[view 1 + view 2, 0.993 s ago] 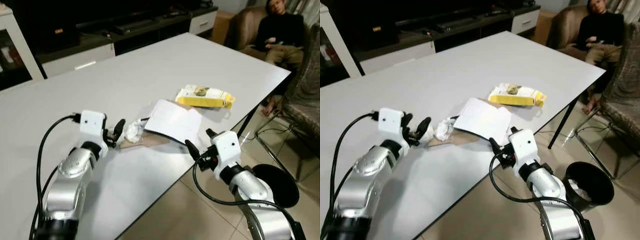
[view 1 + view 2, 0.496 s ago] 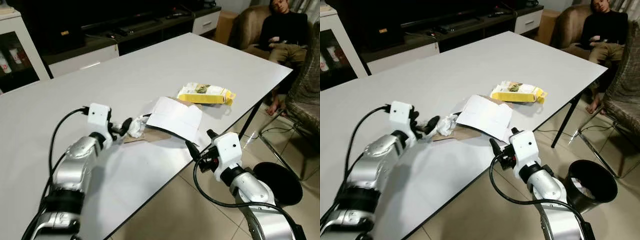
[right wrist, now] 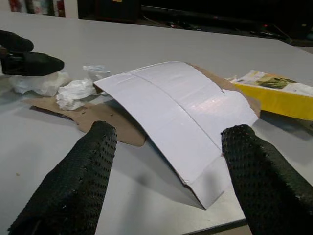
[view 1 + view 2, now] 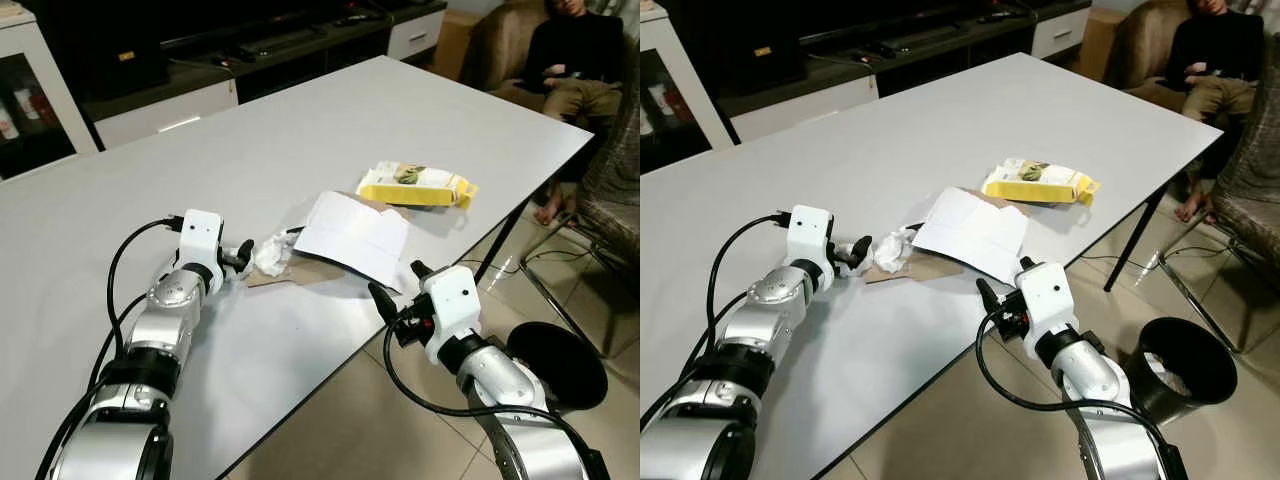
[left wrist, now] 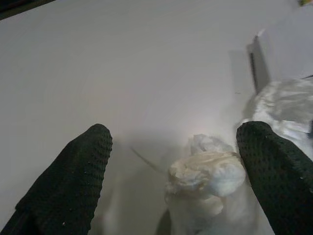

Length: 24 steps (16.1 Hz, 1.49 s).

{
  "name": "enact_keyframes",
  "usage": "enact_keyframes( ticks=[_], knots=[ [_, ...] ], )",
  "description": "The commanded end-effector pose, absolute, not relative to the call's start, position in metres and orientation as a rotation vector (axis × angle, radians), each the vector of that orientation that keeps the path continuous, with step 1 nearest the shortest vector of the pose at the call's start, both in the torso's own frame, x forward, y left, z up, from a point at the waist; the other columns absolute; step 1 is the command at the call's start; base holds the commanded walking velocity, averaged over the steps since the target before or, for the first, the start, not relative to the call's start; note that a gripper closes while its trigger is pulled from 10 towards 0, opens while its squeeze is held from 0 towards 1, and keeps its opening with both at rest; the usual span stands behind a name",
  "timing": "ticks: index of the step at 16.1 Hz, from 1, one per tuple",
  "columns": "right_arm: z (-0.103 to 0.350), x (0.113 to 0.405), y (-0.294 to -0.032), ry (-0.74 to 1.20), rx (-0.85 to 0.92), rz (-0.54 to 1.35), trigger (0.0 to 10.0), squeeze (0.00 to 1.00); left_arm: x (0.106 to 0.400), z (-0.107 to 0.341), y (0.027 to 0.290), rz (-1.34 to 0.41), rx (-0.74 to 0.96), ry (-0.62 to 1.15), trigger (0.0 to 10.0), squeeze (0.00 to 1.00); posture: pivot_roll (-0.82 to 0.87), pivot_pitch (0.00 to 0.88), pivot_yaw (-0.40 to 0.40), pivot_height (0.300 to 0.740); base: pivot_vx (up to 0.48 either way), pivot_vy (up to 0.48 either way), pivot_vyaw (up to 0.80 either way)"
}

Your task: Picking trash to rubbish bin

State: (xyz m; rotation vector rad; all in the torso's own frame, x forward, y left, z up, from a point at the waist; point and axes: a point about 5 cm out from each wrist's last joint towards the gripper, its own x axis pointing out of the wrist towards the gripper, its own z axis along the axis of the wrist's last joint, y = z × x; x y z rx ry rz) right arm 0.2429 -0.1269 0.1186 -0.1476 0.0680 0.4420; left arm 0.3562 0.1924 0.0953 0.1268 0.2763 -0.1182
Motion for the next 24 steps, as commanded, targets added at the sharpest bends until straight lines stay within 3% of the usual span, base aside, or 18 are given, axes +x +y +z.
enact_keyframes(
  ticks=[1,5,6,7,8,24],
  knots=[
    [0.124,0.244,-0.126,0.049,-0.164,0.442,10.0,0.00,0.360,0.098,0.193,-0.101,0.124,0.268,10.0,0.00,-0.07,0.010,0.023,0.740,0.000,0.000,0.00],
    [0.124,0.244,-0.127,0.051,-0.164,0.434,10.0,0.00,0.356,0.081,0.188,-0.126,0.042,0.360,10.0,0.00,-0.07,0.017,0.026,0.740,0.000,0.000,0.00],
    [0.124,0.243,-0.127,0.054,-0.165,0.436,10.0,0.00,0.355,0.078,0.188,-0.141,0.027,0.373,4.8,0.00,-0.07,0.017,0.025,0.740,0.000,0.000,0.00],
    [0.124,0.244,-0.126,0.055,-0.167,0.440,10.0,0.00,0.355,0.077,0.189,-0.142,0.035,0.375,1.8,0.00,-0.07,0.016,0.025,0.740,0.000,0.000,0.00],
    [0.124,0.244,-0.126,0.055,-0.167,0.441,10.0,0.00,0.355,0.077,0.190,-0.145,0.038,0.377,0.0,0.00,-0.07,0.018,0.024,0.740,0.000,0.000,0.00],
    [0.122,0.247,-0.125,0.053,-0.159,0.427,10.0,0.00,0.356,0.078,0.195,-0.149,-0.017,0.344,0.0,0.00,-0.06,0.008,0.029,0.740,0.000,0.000,0.00]
  ],
)
